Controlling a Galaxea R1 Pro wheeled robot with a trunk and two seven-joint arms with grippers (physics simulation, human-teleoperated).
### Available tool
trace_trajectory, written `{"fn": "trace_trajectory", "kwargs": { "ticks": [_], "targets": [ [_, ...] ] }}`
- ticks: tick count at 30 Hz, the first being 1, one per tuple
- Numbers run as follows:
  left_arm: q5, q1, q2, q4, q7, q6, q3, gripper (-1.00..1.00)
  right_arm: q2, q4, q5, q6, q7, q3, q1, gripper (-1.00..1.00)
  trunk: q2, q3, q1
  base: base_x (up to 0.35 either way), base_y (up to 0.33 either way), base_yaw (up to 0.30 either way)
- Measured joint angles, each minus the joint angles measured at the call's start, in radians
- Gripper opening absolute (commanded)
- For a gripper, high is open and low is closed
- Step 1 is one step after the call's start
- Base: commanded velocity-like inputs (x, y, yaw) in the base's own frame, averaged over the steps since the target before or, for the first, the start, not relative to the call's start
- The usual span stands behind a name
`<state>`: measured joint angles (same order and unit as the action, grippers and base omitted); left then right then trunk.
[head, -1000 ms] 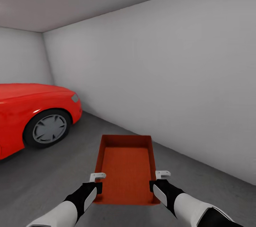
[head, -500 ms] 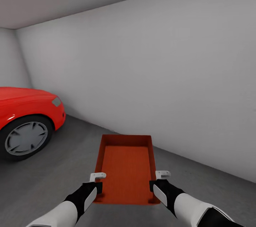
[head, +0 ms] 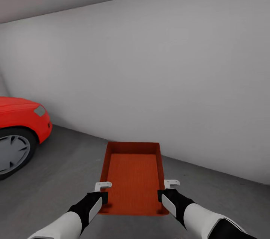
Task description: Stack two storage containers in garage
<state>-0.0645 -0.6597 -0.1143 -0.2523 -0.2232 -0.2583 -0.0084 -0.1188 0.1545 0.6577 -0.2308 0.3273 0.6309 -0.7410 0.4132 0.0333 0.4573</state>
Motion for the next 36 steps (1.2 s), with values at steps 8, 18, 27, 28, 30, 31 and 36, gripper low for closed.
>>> {"fn": "trace_trajectory", "kwargs": {
  "ticks": [8, 18, 27, 28, 30, 31, 36],
  "targets": [
    [0.000, 0.000, 0.000, 0.000, 0.000, 0.000, 0.000, -1.00, 0.000, 0.000, 0.000, 0.000, 0.000, 0.000, 0.000, -1.00, 0.000, 0.000, 0.000, 0.000, 0.000, -0.254],
    [0.000, 0.000, 0.000, 0.000, 0.000, -0.002, 0.000, -1.00, 0.000, 0.000, 0.000, -0.002, 0.000, 0.000, 0.000, -1.00, 0.000, 0.000, 0.000, 0.000, 0.000, -0.254],
    [0.000, 0.000, 0.000, 0.000, 0.000, -0.002, 0.000, -1.00, 0.000, 0.000, 0.000, -0.002, 0.000, 0.000, 0.000, -1.00, 0.000, 0.000, 0.000, 0.000, 0.000, -0.254],
    [0.000, 0.000, 0.000, 0.000, 0.000, -0.002, 0.000, -1.00, 0.000, 0.000, 0.000, -0.002, 0.000, -0.001, 0.000, -1.00, 0.000, 0.000, 0.000, 0.000, 0.000, -0.254],
    [-0.001, 0.000, 0.000, 0.000, -0.001, -0.001, -0.001, -1.00, 0.000, 0.000, 0.000, -0.002, 0.000, 0.000, 0.000, -1.00, 0.000, 0.000, 0.000, 0.000, 0.000, -0.254],
    [-0.003, 0.000, 0.000, 0.000, -0.001, -0.001, -0.002, -1.00, 0.000, 0.000, 0.000, -0.001, 0.000, 0.000, 0.000, -1.00, 0.000, 0.000, 0.000, 0.000, 0.000, -0.254],
    [-0.005, 0.000, 0.000, 0.000, -0.003, -0.001, -0.004, -1.00, 0.000, 0.000, 0.000, -0.001, 0.000, 0.000, 0.000, -1.00, 0.000, 0.000, 0.000, 0.000, 0.000, -0.254]
  ]
}}
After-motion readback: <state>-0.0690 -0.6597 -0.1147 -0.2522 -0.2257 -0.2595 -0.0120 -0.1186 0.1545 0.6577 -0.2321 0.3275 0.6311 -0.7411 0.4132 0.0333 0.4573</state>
